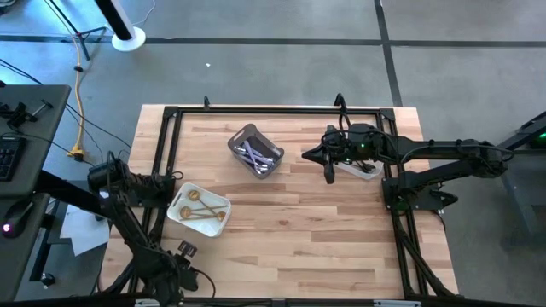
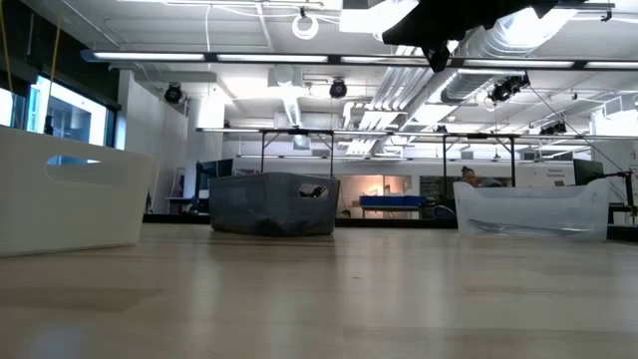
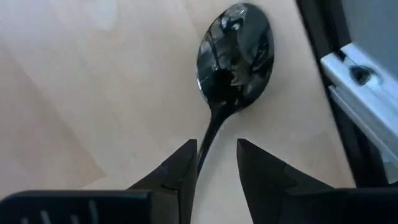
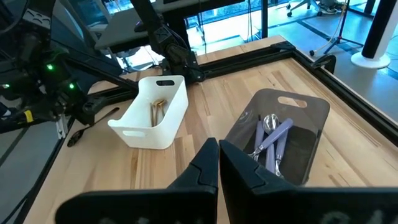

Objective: Sort silverware by color (type)
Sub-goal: Put the black spoon into the transparent bin

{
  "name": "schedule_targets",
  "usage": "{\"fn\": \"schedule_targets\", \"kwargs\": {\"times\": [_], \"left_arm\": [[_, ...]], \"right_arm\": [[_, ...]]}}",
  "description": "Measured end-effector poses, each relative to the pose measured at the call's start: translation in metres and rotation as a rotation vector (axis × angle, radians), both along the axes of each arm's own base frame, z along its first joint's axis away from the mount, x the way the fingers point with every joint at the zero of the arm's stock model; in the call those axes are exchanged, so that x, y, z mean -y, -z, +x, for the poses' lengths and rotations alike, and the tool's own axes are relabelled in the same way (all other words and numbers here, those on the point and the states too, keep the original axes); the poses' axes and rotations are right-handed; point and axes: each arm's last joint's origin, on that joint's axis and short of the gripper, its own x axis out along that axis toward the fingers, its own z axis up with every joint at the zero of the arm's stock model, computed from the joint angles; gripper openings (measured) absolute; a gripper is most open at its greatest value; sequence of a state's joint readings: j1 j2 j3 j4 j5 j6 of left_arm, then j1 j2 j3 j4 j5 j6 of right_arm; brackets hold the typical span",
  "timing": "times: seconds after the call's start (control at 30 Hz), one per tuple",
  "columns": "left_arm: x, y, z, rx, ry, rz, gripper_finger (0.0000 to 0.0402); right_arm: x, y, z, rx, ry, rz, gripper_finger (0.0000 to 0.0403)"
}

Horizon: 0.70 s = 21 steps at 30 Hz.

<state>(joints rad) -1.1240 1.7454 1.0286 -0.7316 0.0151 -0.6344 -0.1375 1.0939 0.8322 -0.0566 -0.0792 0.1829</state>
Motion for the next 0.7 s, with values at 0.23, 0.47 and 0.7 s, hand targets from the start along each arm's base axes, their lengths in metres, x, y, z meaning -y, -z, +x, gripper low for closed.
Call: {"fn": "schedule_targets", "kwargs": {"times": [0.23,0.47,0.7], "left_arm": [[-0.007,0.011,0.000,0.001,0.010,0.000,0.0106],[-0.010,0.015,0.004,0.009,0.035,-0.025,0.0106],[-0.016,0.022,0.002,-0.009,0.015,-0.028,0.0106]], "right_arm": [[0.000,0.000,0.000,0.000,0.007,0.022,0.0000],[0.000,0.001,0.000,-0.006,0.009,0.025,0.0000],[0.000,0.001,0.000,-0.007,0.009,0.026,0.0000]]}}
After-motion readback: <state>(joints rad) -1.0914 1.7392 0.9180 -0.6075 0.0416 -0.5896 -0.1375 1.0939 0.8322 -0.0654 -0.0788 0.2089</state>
